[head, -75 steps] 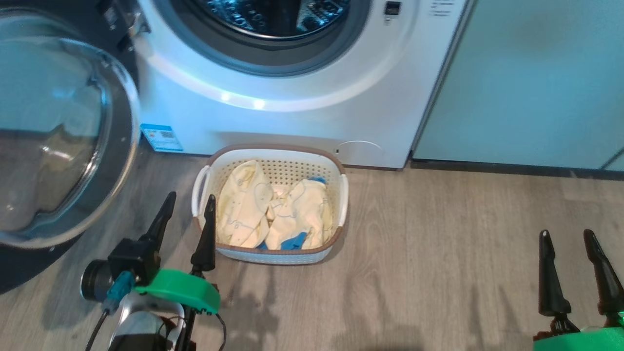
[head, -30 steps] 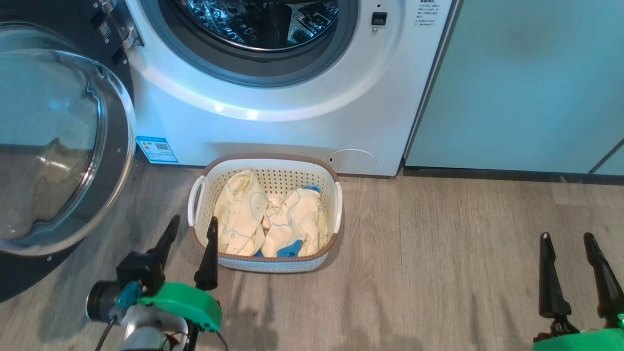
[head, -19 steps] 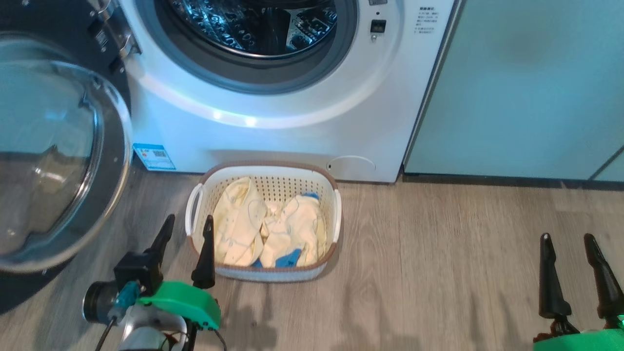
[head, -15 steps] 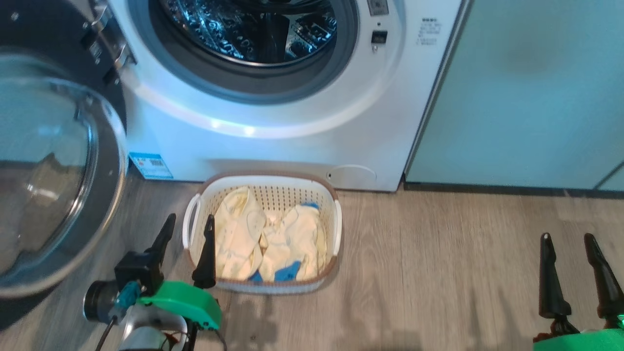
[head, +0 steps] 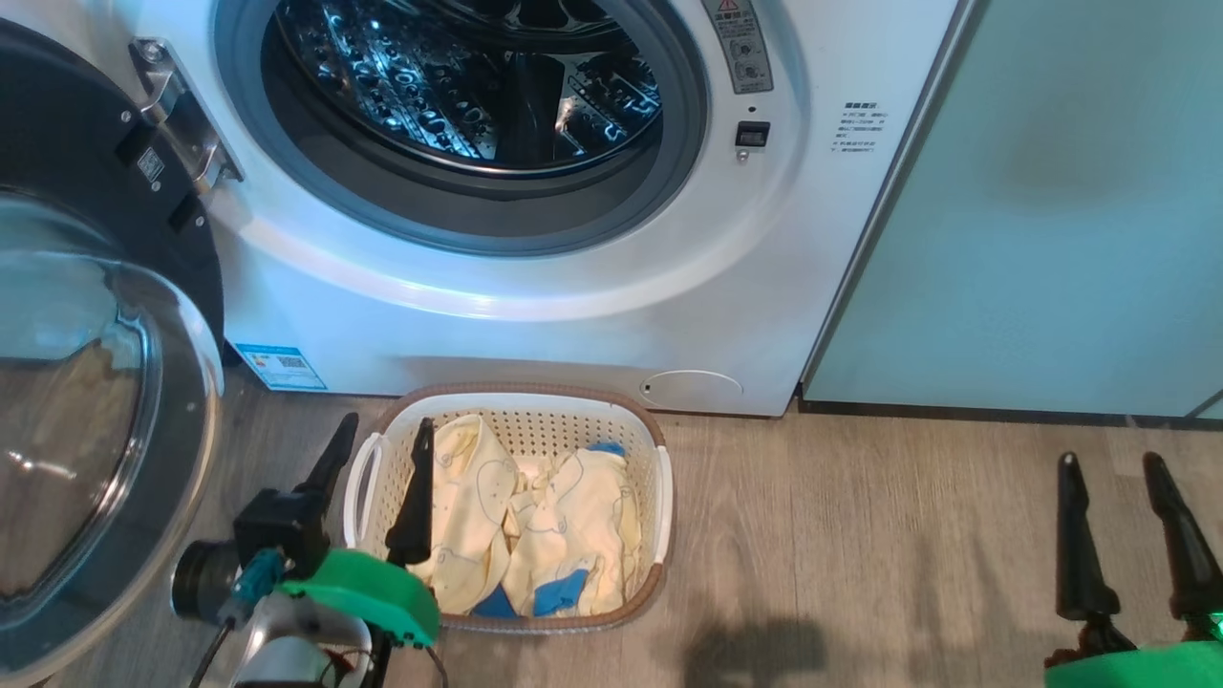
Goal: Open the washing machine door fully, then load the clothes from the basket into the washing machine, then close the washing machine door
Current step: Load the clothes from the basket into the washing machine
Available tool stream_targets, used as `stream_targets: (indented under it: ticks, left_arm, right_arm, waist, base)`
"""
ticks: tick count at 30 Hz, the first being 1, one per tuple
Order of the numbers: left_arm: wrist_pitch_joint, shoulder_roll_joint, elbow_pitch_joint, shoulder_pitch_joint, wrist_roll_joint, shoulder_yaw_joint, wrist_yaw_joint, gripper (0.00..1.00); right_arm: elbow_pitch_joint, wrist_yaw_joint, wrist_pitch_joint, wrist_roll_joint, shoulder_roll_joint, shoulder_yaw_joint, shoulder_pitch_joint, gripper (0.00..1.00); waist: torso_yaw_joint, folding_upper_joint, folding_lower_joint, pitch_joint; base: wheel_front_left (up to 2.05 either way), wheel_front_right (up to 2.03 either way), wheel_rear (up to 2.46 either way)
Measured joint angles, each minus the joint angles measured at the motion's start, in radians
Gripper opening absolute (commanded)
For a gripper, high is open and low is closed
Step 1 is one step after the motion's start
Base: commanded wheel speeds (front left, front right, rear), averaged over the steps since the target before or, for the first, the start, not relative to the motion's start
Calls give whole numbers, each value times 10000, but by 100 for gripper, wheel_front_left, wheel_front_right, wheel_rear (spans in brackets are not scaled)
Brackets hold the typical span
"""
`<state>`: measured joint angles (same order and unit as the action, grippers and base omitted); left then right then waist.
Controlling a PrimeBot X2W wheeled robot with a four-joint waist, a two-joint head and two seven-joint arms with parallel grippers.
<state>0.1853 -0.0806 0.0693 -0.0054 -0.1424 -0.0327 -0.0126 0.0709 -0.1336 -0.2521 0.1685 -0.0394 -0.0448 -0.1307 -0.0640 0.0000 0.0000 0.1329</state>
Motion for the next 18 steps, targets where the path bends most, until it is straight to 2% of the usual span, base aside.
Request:
stream_targets:
  ticks: [18]
  left_arm:
    - [171,-23,161,-5,-138,-73,-81,100]
  right_arm:
    - [-13,0,0,0,2,0,0,100]
  waist:
    - [40,0,0,-63]
  base:
    - [0,0,0]
